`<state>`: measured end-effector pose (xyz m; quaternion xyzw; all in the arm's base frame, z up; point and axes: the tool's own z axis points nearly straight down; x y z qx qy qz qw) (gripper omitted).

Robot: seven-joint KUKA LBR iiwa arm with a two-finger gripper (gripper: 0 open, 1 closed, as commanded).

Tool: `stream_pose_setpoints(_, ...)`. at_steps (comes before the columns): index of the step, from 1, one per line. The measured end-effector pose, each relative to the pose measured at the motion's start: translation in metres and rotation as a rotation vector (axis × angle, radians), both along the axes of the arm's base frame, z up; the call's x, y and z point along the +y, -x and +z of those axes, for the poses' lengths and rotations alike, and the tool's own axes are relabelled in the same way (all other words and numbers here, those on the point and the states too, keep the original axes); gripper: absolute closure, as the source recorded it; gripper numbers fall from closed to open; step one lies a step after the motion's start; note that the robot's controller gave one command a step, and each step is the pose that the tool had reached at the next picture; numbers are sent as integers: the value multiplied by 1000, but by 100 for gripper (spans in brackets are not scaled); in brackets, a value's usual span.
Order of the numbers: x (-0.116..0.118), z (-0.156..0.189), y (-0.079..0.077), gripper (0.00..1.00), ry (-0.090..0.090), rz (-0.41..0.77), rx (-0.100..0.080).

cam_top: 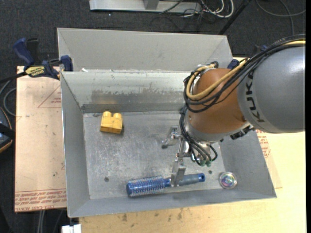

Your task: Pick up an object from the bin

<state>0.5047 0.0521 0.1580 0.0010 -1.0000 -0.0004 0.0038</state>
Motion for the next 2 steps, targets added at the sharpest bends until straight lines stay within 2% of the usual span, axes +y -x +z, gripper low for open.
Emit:
stream_pose_setpoints(1, 2, -83, 11, 0, -2, 157, -27)
stream_pose_setpoints(2, 1, -84, 12, 100, -2, 157, -22)
